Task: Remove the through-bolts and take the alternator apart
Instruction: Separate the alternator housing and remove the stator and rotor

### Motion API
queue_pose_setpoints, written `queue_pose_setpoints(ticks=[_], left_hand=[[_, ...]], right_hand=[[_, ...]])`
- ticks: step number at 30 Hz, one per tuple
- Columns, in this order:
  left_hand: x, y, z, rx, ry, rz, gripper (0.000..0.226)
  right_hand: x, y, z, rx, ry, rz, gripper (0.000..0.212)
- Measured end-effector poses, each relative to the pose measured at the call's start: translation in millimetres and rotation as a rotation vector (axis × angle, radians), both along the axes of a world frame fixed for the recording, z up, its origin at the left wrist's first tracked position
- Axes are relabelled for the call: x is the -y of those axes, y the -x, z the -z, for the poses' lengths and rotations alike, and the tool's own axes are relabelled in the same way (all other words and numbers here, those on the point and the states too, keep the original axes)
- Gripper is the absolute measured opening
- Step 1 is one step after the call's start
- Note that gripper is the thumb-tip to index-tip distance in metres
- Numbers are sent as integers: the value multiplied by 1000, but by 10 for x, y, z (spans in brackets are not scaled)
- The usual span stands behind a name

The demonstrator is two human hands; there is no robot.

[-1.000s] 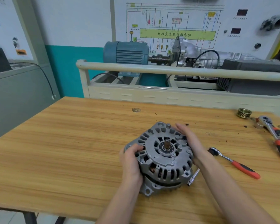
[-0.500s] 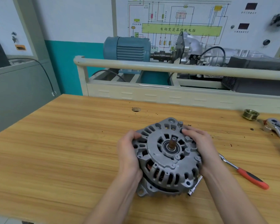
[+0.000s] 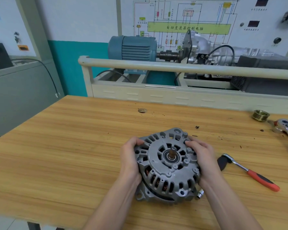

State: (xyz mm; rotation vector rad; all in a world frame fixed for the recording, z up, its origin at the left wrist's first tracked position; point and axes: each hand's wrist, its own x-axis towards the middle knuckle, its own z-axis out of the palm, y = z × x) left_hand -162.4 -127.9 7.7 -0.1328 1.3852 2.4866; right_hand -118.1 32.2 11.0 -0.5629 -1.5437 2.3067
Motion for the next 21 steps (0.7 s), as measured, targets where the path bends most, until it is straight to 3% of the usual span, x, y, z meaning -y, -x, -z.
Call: queue_pose_setpoints(ticks=[6, 11, 12, 15, 18, 21], left_hand=[[43, 103, 21, 27, 67, 59, 27], [70, 147, 50, 29, 148, 80, 10], [79, 150, 44, 42, 151, 66, 13], [114, 172, 9, 67, 208, -21, 54], [147, 203, -44, 44, 341, -53, 55], [114, 210, -114, 44, 388, -44, 53]], right_hand=[[29, 31, 0, 2, -12, 3, 13], [21, 17, 25, 28, -40, 20, 18], [23, 4, 28, 27, -43, 5, 25], [10, -14, 56, 36, -43, -18, 27], [15, -35, 31, 56, -69, -71, 14], [-16, -16, -31, 123, -61, -131, 15]])
